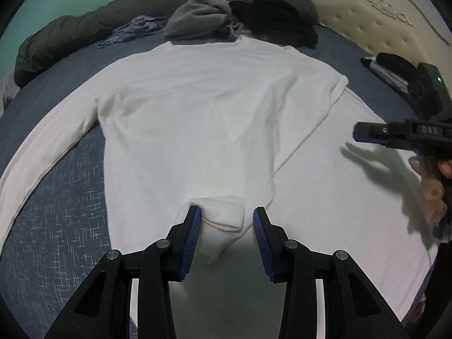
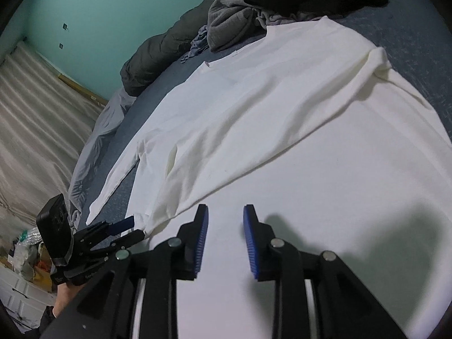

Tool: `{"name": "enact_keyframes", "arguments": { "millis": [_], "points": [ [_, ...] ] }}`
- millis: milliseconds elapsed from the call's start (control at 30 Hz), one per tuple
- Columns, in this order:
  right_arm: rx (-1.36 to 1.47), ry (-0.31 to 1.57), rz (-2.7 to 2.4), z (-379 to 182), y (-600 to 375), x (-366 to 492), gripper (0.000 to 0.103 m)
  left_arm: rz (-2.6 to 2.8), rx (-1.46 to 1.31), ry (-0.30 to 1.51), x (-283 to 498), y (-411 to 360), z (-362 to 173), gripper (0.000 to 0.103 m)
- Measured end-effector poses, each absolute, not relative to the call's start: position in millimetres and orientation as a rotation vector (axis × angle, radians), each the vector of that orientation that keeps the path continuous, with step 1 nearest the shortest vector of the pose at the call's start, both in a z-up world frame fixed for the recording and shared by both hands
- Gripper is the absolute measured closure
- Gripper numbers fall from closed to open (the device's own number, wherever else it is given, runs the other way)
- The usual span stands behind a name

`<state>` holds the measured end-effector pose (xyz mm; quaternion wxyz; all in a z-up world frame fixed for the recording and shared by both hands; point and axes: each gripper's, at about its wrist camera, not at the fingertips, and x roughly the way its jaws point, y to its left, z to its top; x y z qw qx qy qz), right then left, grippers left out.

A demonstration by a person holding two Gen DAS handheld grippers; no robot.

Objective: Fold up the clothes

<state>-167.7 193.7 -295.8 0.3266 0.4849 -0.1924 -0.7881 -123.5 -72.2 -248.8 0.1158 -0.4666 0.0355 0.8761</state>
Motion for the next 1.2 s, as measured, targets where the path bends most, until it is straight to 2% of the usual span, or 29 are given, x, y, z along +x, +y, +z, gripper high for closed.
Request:
{"name": "enact_keyframes", "arguments": {
  "millis": [33, 167, 233, 500, 733, 800, 900, 933, 1200],
  "points": [
    [1.269, -0.510, -2.061, -296.3, 194.6, -167.8, 0.078, 2.568, -1.367, 0.113, -124.1, -71.7, -248.6, 0.074],
    [1.266, -0.529, -2.058, -296.7, 202.7, -167.5, 0.078, 2.575, -1.366, 0.092, -126.0, -73.2, -247.4, 0.083],
    [1.261, -0.551, -2.057, -297.1, 205.8, -167.9, 0.078, 2.589, -1.368, 0.089, -126.8, -75.5, -247.9, 0.091],
    [1.257, -0.586, -2.051, -299.9, 212.0, -169.3, 0.078, 2.690, -1.330, -0.095, -127.8, -112.1, -236.0, 0.097],
    [1.263, -0.585, -2.047, -302.6, 210.0, -169.7, 0.078, 2.716, -1.341, -0.514, -127.0, -170.1, -247.4, 0.097],
    [1.264, -0.587, -2.044, -303.0, 209.7, -169.7, 0.078, 2.727, -1.348, -0.575, -125.9, -180.3, -249.7, 0.093],
    [1.261, -0.590, -2.041, -303.5, 208.7, -169.6, 0.078, 2.737, -1.337, -0.536, -122.8, -178.1, -246.7, 0.068],
    [1.259, -0.591, -2.038, -303.2, 208.3, -169.1, 0.078, 2.733, -1.324, -0.529, -123.2, -176.7, -245.2, 0.064],
    [1.243, -0.597, -2.033, -300.3, 207.9, -167.4, 0.077, 2.723, -1.317, -0.340, -134.9, -160.8, -241.3, 0.061]
  ]
}}
